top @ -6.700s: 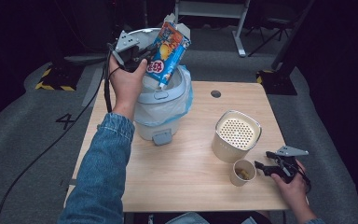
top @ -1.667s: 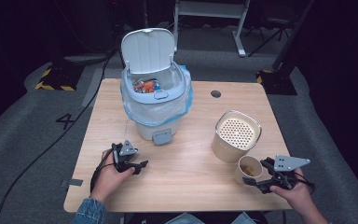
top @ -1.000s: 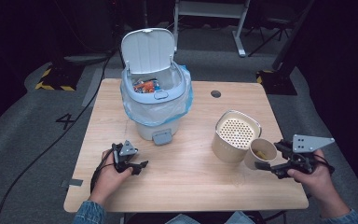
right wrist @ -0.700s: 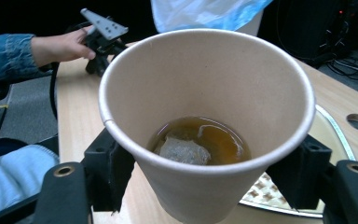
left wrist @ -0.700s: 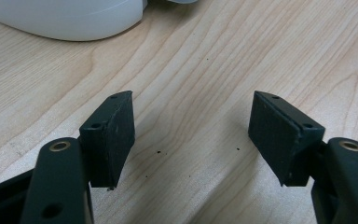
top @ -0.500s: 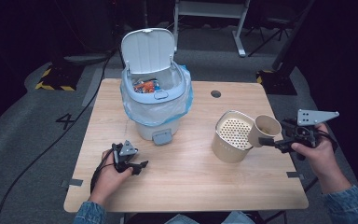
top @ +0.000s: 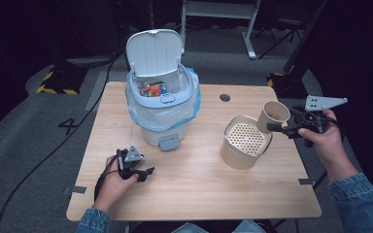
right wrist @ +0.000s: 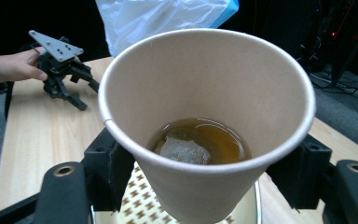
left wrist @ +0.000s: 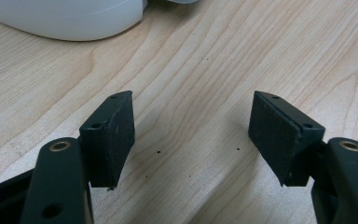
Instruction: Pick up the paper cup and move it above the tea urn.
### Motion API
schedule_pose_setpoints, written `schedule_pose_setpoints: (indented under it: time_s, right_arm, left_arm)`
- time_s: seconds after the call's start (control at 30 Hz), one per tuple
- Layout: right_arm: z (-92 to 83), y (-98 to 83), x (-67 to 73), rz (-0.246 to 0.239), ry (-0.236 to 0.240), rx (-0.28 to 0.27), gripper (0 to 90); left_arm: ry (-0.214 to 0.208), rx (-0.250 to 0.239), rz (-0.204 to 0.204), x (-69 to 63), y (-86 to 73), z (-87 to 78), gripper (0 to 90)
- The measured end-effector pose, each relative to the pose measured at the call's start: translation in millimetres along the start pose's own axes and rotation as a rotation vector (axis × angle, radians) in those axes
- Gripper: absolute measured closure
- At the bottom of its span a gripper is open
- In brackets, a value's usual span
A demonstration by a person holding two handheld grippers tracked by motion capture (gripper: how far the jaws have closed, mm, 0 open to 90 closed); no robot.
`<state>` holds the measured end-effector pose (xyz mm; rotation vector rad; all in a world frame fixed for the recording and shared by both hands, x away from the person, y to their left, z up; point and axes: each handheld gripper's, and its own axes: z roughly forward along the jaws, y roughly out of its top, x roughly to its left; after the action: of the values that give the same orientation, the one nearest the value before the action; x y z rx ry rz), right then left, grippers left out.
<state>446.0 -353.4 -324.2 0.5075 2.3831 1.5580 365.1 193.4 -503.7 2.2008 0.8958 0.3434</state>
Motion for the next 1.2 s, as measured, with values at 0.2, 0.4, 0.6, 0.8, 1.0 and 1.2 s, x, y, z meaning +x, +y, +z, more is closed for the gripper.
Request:
schedule_pose_setpoints:
  time_s: [0.2,0.4,0.6,0.8,1.0,1.2]
  right_arm:
    - [9.4,1.5,-8.7,0.0,-0.063,0.039,30.7]
    - [16.3,4.2,-10.7,-0.029,-0.144,0.045,31.0]
    - [22.0,9.7,-7.4,-0.165,-0.199,0.078,32.4]
    - [28.3,11.0,3.7,-0.333,-0.285,0.13,34.8]
    - [31.0,13.1,14.5,-0.489,-0.352,0.188,36.8]
    - [34.7,16.2,29.5,-0.662,-0.434,0.286,37.1]
  left_arm:
    - [0.0,0.001,0.001,0.0,0.0,-0.1,32.0]
    - [0.0,0.001,0.002,0.0,0.0,-0.1,31.9]
    - [0.001,0.001,0.002,0.0,0.0,-0.1,31.9]
    - [0.001,0.001,0.002,0.0,0.0,-0.1,31.9]
    - [0.001,0.001,0.002,0.0,0.0,-0.1,31.9]
    - [0.001,0.001,0.002,-0.1,0.0,-0.1,31.9]
